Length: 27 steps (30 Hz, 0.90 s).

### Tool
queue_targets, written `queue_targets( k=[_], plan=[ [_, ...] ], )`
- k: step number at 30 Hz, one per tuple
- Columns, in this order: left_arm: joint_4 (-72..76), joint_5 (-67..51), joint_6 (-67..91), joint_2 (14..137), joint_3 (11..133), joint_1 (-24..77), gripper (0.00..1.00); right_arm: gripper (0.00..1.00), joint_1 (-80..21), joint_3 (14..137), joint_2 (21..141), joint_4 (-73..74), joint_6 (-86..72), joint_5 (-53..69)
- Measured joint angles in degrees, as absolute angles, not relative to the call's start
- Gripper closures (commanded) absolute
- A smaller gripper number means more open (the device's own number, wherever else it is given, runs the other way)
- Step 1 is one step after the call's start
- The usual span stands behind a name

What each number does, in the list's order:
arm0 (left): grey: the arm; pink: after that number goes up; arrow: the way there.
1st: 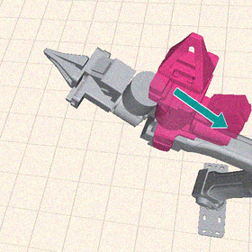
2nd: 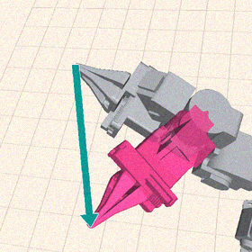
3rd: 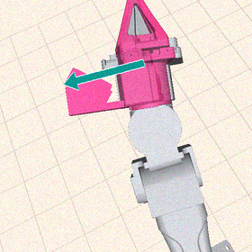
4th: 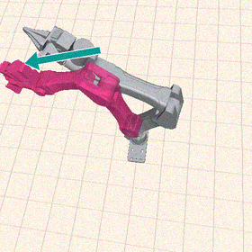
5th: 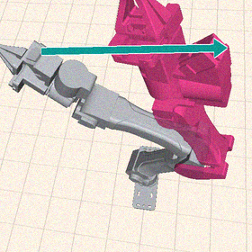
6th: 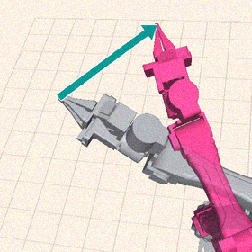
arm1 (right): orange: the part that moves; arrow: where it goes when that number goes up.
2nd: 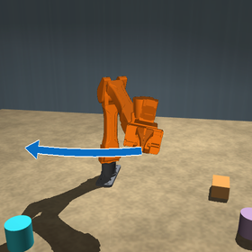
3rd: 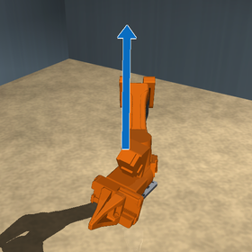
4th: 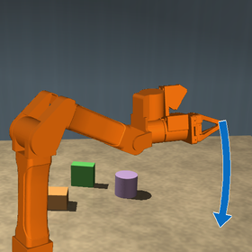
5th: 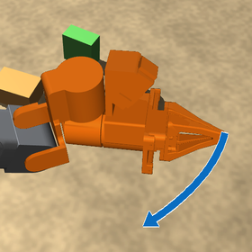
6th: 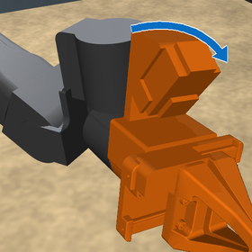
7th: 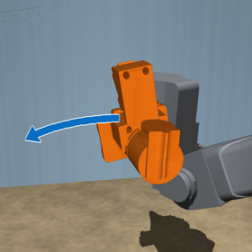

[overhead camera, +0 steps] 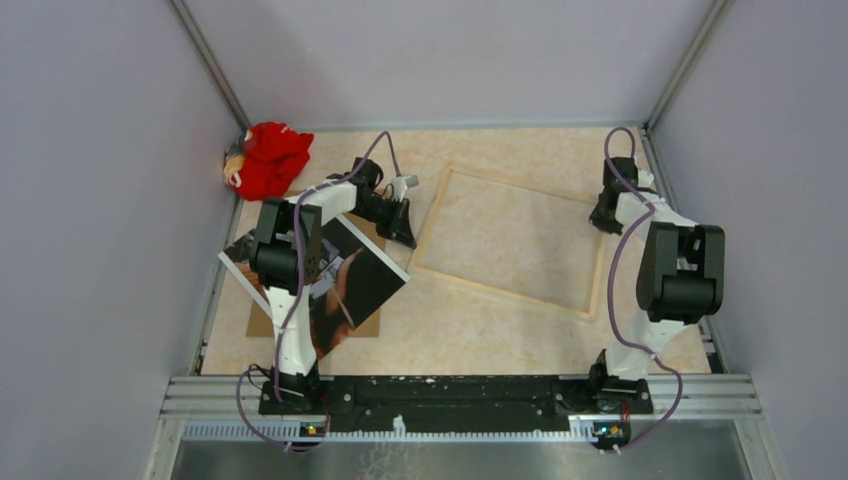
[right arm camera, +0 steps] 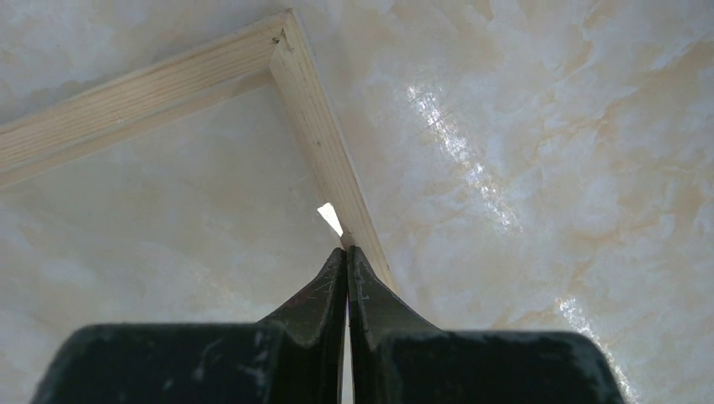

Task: Put the photo into the frame
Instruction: Adjust the photo frame item on the photo frame.

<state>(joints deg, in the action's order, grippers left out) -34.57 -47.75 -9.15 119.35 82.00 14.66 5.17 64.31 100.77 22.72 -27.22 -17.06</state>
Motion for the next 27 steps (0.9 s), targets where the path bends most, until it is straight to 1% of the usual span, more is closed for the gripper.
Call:
queue_targets(
  k=[20, 27],
  plan=[
    [-34.57, -47.77, -9.15, 119.35, 82.00, 14.66, 1.00, 1.00, 4.84, 64.16, 100.97, 21.76, -26.83, -16.67],
    [-34.65, -47.75, -9.15, 119.35, 82.00, 14.63, 1.00, 1.00, 1.32, 66.08, 102.89, 23.09, -24.95, -23.11]
  ],
)
